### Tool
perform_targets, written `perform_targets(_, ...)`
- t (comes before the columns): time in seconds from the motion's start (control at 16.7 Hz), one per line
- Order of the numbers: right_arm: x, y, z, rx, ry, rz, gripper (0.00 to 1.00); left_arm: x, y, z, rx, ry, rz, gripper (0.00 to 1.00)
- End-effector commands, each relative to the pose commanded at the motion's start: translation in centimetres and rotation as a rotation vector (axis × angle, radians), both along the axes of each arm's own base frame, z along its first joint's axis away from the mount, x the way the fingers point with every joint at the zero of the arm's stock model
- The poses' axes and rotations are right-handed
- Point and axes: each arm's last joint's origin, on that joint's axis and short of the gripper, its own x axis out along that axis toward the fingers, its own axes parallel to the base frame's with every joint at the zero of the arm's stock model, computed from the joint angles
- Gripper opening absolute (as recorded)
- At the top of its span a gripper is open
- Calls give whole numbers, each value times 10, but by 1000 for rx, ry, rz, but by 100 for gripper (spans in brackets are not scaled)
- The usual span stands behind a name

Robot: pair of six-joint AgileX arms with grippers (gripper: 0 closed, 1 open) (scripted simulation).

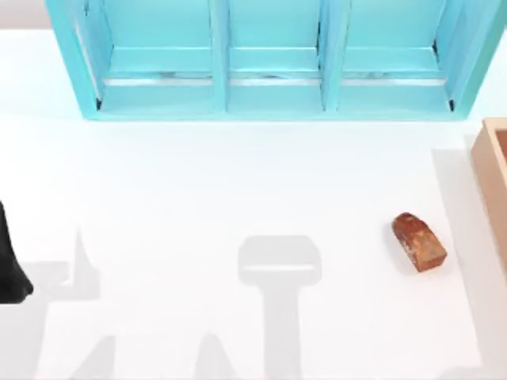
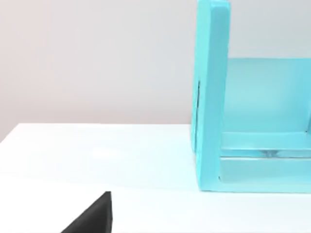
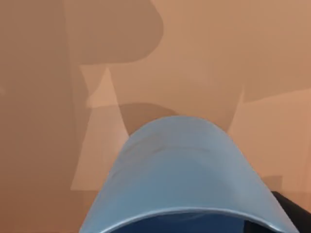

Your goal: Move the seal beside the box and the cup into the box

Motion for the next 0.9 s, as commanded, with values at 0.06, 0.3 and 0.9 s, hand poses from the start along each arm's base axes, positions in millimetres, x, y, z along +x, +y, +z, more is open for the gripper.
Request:
perform_targets(0.06,0,0,0,0,0,0,0,0,0,0,0,0,0,100)
perform_targets(0.3,0,0,0,0,0,0,30,0,0,0,0,0,0,100)
perform_targets(0.9,0,0,0,0,0,0,100,0,0,0,0,0,0,100)
